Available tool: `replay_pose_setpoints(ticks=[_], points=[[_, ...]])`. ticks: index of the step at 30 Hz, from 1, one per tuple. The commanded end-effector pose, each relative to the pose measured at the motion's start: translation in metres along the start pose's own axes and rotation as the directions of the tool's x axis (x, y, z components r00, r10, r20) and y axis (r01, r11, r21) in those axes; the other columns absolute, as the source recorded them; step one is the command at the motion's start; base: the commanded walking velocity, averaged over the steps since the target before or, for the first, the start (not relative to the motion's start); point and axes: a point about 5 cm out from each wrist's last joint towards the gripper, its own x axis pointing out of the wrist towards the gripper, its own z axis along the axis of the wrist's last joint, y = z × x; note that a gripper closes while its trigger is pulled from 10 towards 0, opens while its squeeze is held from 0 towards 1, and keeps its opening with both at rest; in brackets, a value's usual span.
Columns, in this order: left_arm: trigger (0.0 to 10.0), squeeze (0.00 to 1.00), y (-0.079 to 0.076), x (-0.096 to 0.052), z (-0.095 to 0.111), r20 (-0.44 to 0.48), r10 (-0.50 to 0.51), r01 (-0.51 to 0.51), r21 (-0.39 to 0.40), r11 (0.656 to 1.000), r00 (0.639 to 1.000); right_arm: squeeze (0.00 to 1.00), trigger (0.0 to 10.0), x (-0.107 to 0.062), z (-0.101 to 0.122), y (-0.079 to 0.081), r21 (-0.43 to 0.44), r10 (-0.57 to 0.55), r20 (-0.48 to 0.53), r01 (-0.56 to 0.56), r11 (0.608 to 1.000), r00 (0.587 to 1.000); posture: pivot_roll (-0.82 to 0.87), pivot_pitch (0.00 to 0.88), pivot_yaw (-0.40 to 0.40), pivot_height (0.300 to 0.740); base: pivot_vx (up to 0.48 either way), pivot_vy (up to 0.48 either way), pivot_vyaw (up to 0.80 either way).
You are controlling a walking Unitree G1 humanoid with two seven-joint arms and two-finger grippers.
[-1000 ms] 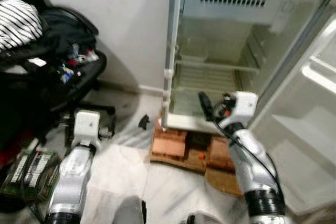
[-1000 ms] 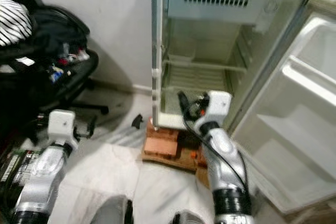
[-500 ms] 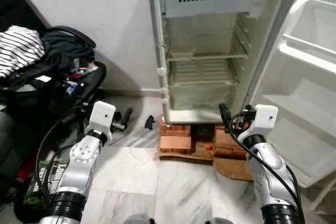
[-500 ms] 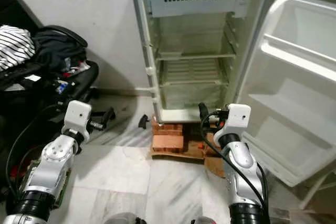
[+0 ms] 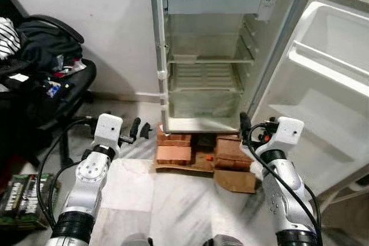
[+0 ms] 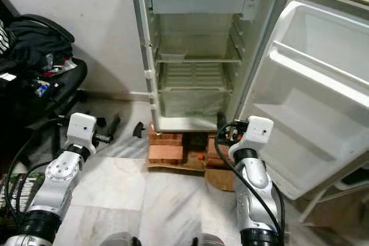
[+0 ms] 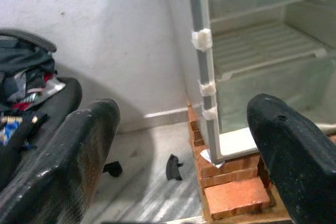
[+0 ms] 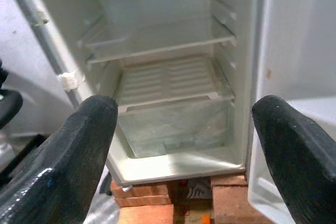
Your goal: Restocking fridge
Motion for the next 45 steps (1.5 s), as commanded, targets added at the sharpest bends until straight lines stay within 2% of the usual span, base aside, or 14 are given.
replay_pose_setpoints(ticks=[1,3,8,12,28,45], points=[[10.0,0.0,0.004,-0.003,-0.002,0.0,0.019,-0.019,0.008,1.0,1.0,0.0,10.0,0.003,0.007,0.002,-0.01,0.023,0.015,-0.023,1.0,1.0,0.01,0.0,-0.082,0.74,0.0,0.0,0.0],[10.0,0.0,0.006,-0.006,-0.003,0.004,0.04,-0.04,0.008,0.999,0.999,0.0,10.0,0.006,0.005,0.003,0.004,0.032,-0.003,-0.032,0.999,0.999,0.04,0.0,-0.111,0.74,0.0,0.0,0.0],[10.0,0.0,0.007,-0.013,-0.005,0.009,0.06,-0.06,-0.006,0.998,0.998,0.0,10.0,0.012,0.004,0.013,-0.003,0.077,-0.014,-0.077,0.997,0.997,0.06,0.0,-0.119,0.74,0.0,0.0,0.0],[10.0,0.0,0.006,-0.014,-0.004,0.015,0.045,-0.045,-0.002,0.999,0.999,0.0,10.0,0.014,0.004,0.015,0.004,0.076,-0.016,-0.076,0.997,0.997,0.05,0.0,-0.11,0.74,0.0,-0.32,-0.14],[10.0,0.0,-0.004,-0.016,-0.005,-0.009,0.012,-0.012,0.026,1.0,1.0,0.0,10.0,0.012,0.004,0.012,0.022,0.075,-0.019,-0.074,0.997,0.997,0.04,0.0,-0.103,0.74,0.0,-0.47,-0.07],[10.0,0.0,-0.008,-0.018,-0.006,-0.016,0.003,-0.002,0.043,0.999,1.0,0.0,10.0,0.013,0.002,0.013,0.031,0.104,-0.046,-0.103,0.994,0.994,0.04,0.0,-0.112,0.74,-0.281,-0.388,0.0]])
